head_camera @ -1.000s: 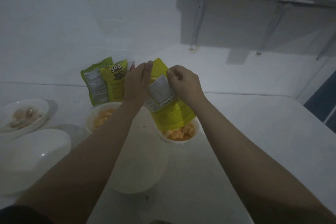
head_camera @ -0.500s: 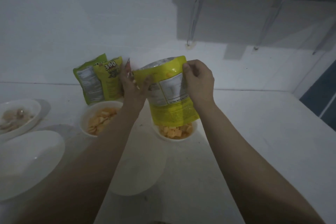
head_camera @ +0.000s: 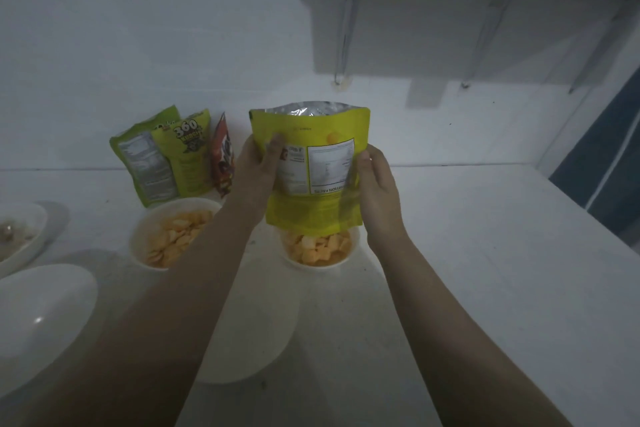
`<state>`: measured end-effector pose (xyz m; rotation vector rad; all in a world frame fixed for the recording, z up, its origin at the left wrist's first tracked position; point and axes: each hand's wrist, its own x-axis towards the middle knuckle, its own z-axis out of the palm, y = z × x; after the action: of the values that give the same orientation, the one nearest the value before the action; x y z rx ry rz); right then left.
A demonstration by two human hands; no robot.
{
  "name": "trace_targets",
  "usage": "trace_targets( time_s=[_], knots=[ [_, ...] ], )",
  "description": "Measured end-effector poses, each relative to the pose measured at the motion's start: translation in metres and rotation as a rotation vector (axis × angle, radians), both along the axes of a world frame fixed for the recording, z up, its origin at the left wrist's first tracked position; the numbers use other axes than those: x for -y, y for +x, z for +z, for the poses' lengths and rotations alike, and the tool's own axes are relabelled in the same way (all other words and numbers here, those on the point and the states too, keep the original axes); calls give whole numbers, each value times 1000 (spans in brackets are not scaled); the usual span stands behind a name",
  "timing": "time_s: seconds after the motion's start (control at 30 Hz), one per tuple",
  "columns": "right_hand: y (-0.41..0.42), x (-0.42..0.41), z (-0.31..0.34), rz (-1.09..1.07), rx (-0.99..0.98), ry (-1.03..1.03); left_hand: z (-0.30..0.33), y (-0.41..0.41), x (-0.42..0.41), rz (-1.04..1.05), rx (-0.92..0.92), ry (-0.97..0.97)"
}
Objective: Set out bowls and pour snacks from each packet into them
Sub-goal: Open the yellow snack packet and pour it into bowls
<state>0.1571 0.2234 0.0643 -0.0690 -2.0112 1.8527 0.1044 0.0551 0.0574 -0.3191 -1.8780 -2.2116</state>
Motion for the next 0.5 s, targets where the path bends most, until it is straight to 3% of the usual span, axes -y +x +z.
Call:
trace_targets(
  time_s=[0.5],
  knots=[
    [1, 1, 10, 123, -90, -81, 6, 7, 10, -145, 30, 70]
  ],
)
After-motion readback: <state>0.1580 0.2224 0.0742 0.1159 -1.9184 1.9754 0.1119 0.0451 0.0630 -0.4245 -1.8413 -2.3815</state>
